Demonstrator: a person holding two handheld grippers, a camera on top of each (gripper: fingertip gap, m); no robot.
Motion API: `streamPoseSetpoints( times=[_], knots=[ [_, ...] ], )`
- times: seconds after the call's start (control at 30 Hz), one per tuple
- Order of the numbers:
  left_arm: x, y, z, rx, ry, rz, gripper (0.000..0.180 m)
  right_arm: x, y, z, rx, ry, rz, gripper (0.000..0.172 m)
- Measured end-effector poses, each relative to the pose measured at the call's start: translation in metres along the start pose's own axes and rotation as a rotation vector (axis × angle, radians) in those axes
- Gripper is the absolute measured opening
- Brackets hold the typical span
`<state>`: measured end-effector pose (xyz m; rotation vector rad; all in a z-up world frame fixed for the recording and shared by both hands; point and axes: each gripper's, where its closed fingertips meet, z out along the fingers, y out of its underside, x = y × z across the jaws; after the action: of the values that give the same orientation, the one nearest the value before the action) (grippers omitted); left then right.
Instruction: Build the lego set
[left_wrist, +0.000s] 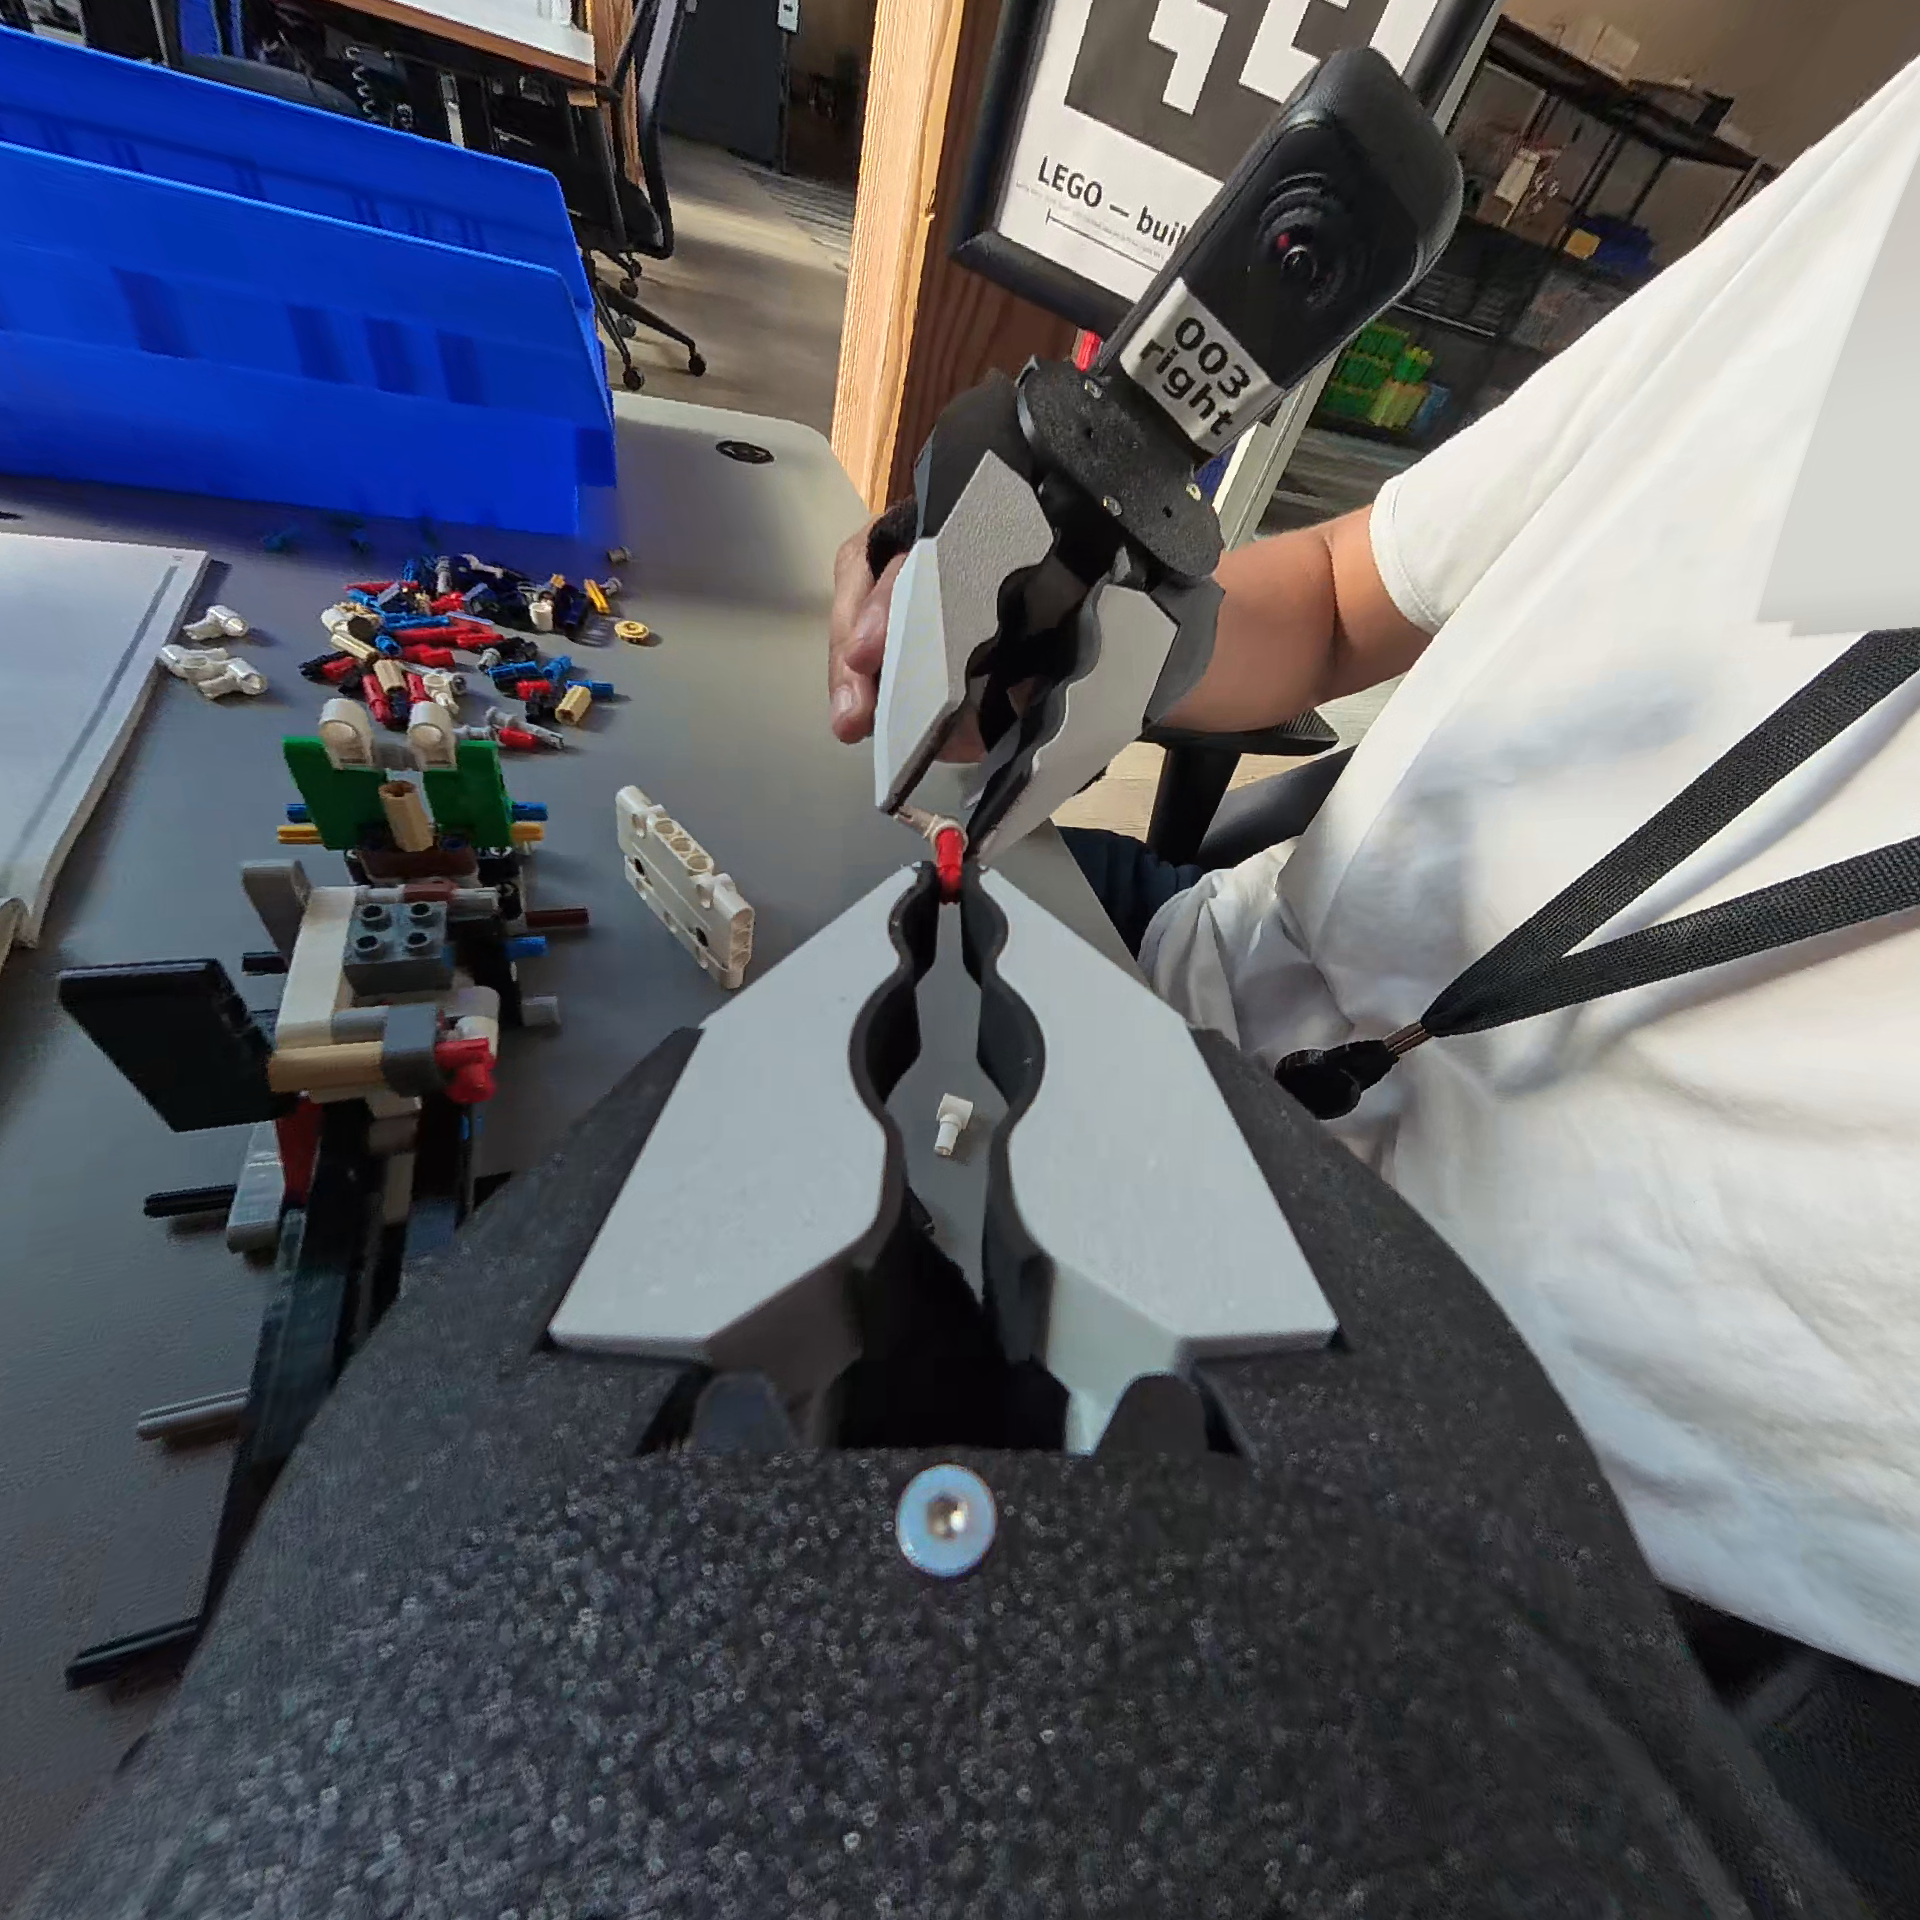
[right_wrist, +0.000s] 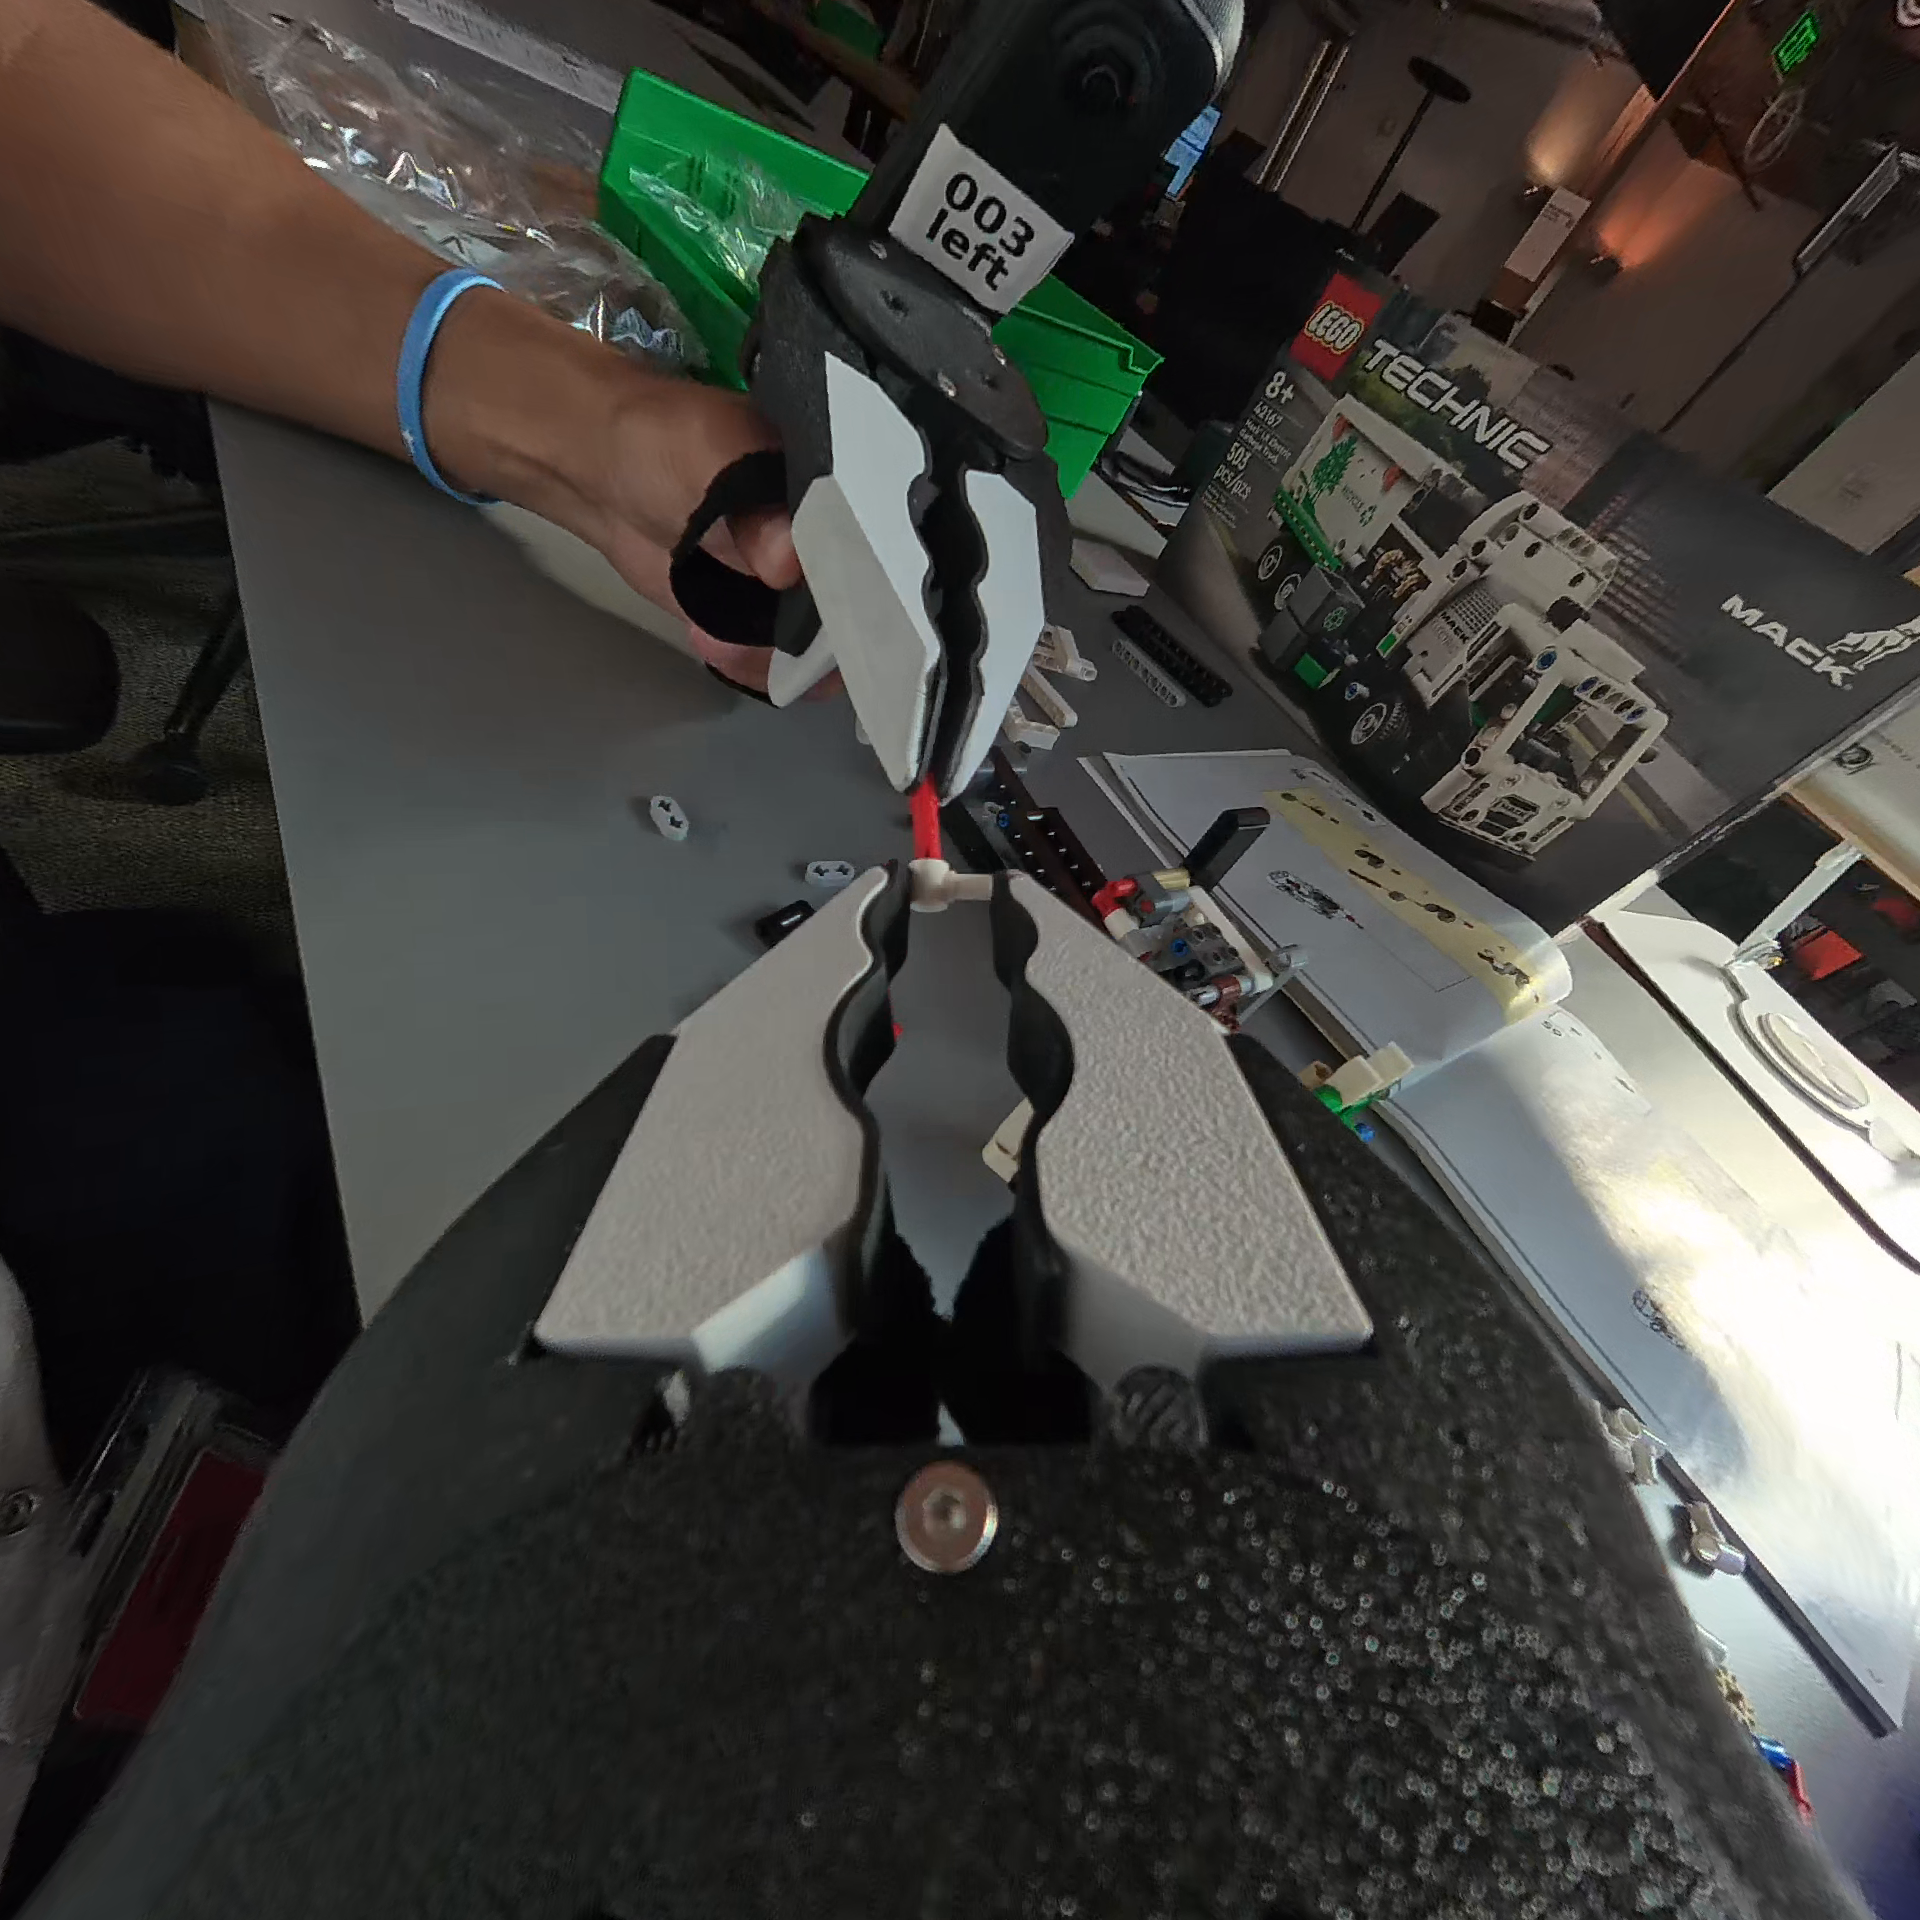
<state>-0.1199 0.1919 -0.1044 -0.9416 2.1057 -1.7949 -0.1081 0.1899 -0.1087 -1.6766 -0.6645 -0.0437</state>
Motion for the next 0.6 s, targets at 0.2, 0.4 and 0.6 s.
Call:
streamPoseSetpoints(
  times=[0.2,0.4,0.6],
  knots=[
    [-0.0028,-0.0001,0.0021,0.008,0.008,-0.077,0.001,0.0030,0.0018,-0.0011,-0.028,0.124,-0.194,0.014],
    [-0.0035,0.0043,0.0032,-0.031,0.001,-0.090,0.001,0.0013,0.0051,-0.0003,-0.037,0.153,-0.275,0.013],
    [-0.0062,0.0088,0.0038,-0.055,-0.001,-0.126,0.001,0.0000,0.0097,0.0021,-0.064,0.176,-0.364,0.013]
  ],
)
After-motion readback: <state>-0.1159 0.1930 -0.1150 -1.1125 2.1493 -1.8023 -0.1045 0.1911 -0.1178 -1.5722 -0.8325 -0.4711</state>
